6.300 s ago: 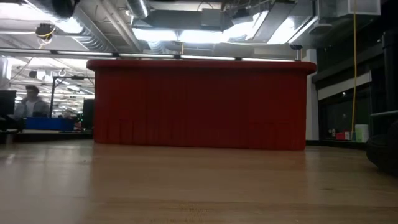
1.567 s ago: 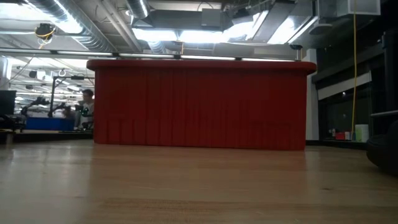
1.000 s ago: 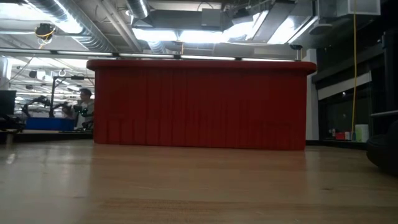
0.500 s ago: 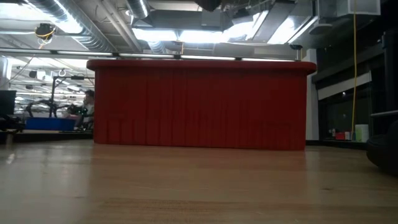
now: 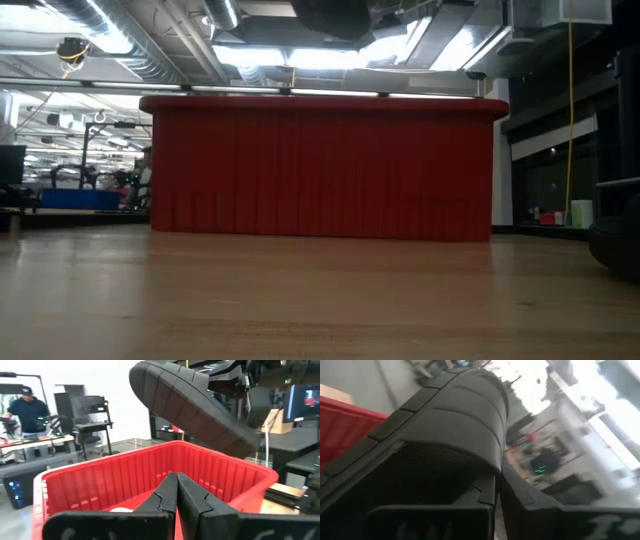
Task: Pick and place slides into bin
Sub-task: Put the left black slipper into the red bin
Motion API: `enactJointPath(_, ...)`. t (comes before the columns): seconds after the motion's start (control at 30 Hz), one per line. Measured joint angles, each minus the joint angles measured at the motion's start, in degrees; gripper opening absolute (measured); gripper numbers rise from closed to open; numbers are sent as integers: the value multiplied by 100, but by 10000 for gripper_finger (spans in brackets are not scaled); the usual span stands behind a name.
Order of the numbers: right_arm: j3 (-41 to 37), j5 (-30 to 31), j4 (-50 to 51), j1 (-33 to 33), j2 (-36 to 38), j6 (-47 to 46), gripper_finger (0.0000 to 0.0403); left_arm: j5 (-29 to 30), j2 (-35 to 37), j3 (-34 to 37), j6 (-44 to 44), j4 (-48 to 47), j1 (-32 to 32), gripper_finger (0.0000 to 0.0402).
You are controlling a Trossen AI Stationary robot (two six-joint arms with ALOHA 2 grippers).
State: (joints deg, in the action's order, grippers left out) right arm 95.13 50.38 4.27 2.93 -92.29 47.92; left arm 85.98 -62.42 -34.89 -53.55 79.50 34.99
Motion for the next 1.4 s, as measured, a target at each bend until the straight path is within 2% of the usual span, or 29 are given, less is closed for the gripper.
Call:
enactJointPath(0.07, 264, -263, 606, 260, 27, -480, 13, -2, 13, 0, -25, 4, -77, 2)
enactJointPath(0.17, 461, -201, 1121, 629, 26, -583, 13, -1, 11, 0, -42, 2, -166, 2)
enactJointPath(0.27, 465, 19, 1308, 919, -11, -676, 13, -3, 11, 0, -36, 0, -270, 1)
enactJointPath(0.47, 468, 35, 1945, 1382, -202, -1349, 13, 4, 9, 0, -34, -4, -528, 2)
enactJointPath(0.63, 468, -391, 2055, 1681, -572, -1536, 13, 56, 9, 0, -108, -4, -727, 2)
enactJointPath(0.93, 468, -455, 2793, 1936, -1045, -1693, 13, 298, 9, 0, -126, -10, -862, 2)
enactJointPath(1.1, 465, -834, 3011, 1982, -1157, -2160, 13, 307, 9, 0, -117, -22, -862, 1)
enactJointPath(1.4, 465, -817, 3226, 2097, -1603, -2855, 13, 310, 7, 0, 25, -26, -862, 1)
